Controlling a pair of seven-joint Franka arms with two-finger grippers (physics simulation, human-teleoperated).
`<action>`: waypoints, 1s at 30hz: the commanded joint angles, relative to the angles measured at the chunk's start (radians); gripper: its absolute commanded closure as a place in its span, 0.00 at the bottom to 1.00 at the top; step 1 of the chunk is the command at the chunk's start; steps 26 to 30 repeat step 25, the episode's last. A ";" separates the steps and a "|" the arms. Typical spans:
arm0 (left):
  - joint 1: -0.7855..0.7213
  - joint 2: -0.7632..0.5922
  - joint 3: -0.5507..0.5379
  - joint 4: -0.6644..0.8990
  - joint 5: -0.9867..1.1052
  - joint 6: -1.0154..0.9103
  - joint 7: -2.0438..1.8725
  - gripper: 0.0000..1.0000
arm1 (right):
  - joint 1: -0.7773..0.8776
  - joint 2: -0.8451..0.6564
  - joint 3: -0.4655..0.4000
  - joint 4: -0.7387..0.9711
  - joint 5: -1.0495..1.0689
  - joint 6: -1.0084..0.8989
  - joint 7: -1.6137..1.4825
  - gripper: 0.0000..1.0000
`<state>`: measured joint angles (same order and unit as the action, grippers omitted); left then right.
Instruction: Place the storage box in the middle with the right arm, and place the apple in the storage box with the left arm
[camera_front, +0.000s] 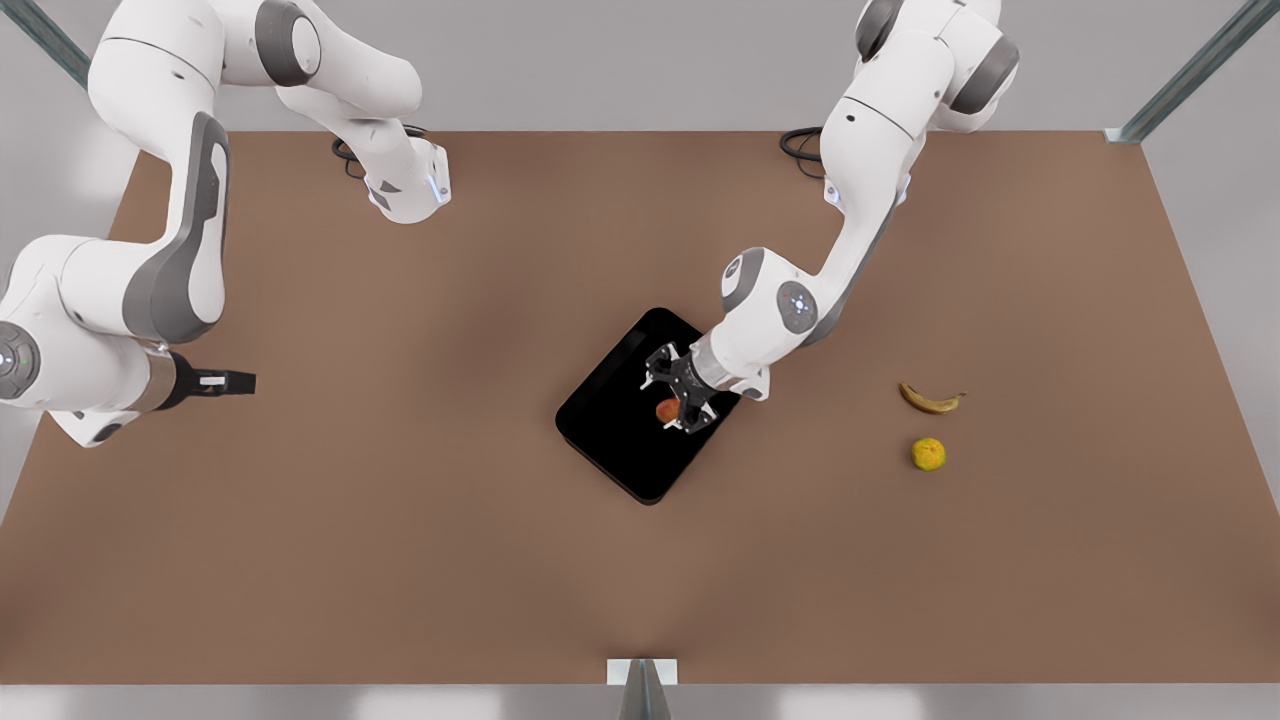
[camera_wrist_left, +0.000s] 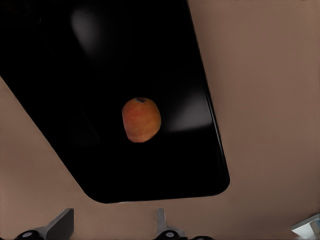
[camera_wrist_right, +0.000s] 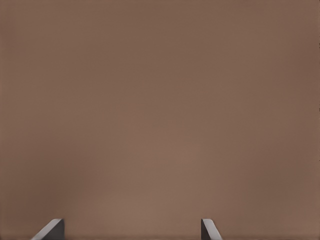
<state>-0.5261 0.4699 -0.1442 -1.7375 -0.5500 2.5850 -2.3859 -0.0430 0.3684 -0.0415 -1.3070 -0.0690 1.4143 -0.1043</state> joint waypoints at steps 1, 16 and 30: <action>0.000 0.000 0.000 0.001 0.031 0.000 0.001 0.00 | 0.000 0.000 0.000 0.000 0.000 0.000 0.000 0.00; 0.500 -0.390 0.097 0.263 0.507 -1.055 2.263 0.00 | -0.047 -0.009 0.008 -0.002 0.054 0.000 -0.026 0.00; 0.489 -0.168 0.087 0.490 0.536 -1.114 2.315 0.00 | -0.049 -0.022 0.009 0.071 0.068 0.034 -0.032 0.00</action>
